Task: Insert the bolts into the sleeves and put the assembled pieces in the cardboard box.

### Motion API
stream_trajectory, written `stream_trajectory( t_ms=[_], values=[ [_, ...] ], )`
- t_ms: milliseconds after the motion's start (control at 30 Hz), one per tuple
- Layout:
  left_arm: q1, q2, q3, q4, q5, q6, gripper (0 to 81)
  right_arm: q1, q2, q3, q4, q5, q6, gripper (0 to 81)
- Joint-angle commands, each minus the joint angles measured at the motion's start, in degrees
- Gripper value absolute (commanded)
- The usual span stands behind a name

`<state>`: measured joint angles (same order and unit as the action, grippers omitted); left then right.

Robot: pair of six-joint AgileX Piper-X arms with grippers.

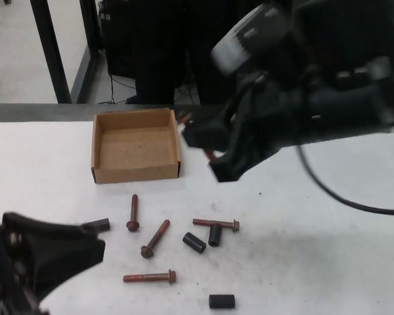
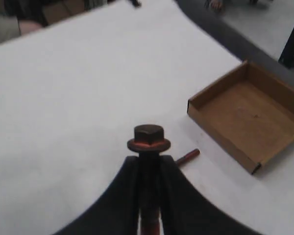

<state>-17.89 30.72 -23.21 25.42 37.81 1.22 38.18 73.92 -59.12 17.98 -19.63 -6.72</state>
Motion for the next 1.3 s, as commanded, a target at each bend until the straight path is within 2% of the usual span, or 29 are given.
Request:
stream_trajectory(
  t_ms=[0,133,300,400,500,600,733,967,1267],
  values=[
    [-2.0,-3.2,3.6,-7.7,1.0,-5.2,0.8,0.4,-6.3,5.8,-7.3,0.1,6.0,0.2],
    [-6.8,-3.8,9.9,-23.9,0.4,-14.8,0.8,1.8,-14.1,15.0,-17.3,3.0,13.8,0.2],
    [-15.1,-2.1,17.6,-36.1,-7.1,-19.7,0.8,5.0,-19.3,24.5,-29.5,3.9,21.8,0.2],
    [-21.3,0.7,20.5,-43.6,-11.4,-17.6,0.8,7.5,-19.4,29.1,-35.7,4.6,23.5,0.2],
    [-26.8,5.3,21.5,-47.6,-17.6,-11.6,0.8,10.2,-18.5,32.9,-41.1,6.6,23.6,0.2],
    [-30.1,11.1,21.5,-50.3,-20.4,-4.7,0.8,12.2,-16.7,35.4,-46.3,6.7,25.2,0.2],
    [-30.7,20.0,21.5,-56.2,-23.5,-2.0,0.8,13.9,-14.1,36.2,-51.1,6.7,26.1,0.2],
    [-30.7,32.2,21.5,-73.1,-23.5,-0.8,0.8,14.4,-13.5,36.2,-51.7,5.2,25.8,0.2],
    [-30.8,33.2,21.2,-82.5,-19.7,-13.3,0.8,14.4,-13.5,36.2,-48.6,4.0,25.7,0.2]
  ],
)
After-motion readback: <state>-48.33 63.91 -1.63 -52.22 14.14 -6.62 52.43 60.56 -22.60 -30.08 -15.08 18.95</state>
